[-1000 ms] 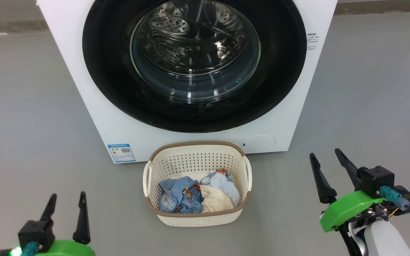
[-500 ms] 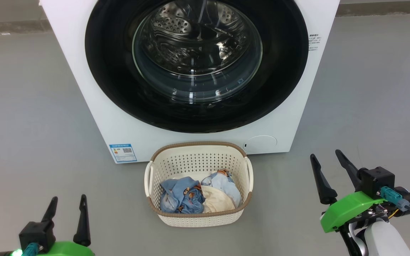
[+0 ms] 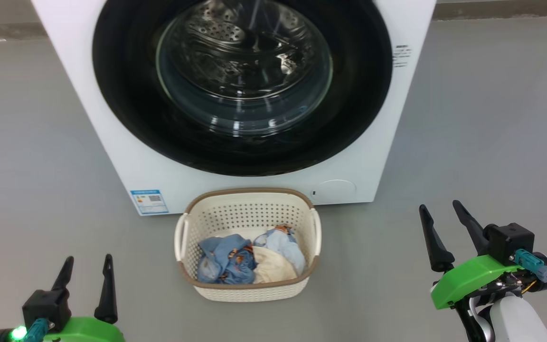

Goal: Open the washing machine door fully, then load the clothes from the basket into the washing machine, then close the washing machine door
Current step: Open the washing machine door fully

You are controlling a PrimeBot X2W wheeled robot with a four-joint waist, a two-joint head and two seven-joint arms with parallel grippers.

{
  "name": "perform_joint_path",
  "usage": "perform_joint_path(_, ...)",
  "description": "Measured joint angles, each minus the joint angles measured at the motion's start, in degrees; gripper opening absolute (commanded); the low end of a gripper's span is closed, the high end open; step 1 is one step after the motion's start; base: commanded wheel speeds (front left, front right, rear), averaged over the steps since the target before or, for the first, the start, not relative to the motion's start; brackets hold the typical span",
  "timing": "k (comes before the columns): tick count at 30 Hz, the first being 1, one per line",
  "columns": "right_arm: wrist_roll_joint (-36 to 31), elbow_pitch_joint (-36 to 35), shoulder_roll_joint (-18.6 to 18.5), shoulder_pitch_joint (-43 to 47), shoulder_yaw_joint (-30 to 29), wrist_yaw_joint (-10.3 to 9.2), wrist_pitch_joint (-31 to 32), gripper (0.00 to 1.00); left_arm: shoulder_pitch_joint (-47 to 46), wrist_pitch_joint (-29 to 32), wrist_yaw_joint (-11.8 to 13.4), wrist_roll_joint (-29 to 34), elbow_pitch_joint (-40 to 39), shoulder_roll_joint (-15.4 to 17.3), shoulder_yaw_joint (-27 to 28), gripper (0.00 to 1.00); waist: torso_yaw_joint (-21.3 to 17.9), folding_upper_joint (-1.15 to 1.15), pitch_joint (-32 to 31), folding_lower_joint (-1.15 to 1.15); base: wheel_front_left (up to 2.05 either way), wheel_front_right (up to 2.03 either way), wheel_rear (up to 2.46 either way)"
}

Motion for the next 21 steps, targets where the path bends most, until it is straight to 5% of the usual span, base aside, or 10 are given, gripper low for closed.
perform_joint_path(12, -0.01, -0.12, -0.12, -0.01, -0.16, 0.00, -0.08, 1.00, -0.15, -0.59, 0.65, -0.89, -0.20, -0.15, 0.18, 1.00, 0.12, 0.00, 0.79, 0.00, 1.16, 1.16, -2.33)
perform_joint_path(21, 0.05, -0.18, -0.22, -0.01, -0.22, 0.00, -0.31, 1.00, -0.93, -1.04, 0.65, -0.98, -0.34, -0.48, 0.20, 1.00, 0.23, 0.00, 1.50, 0.00, 0.53, 0.53, -1.06)
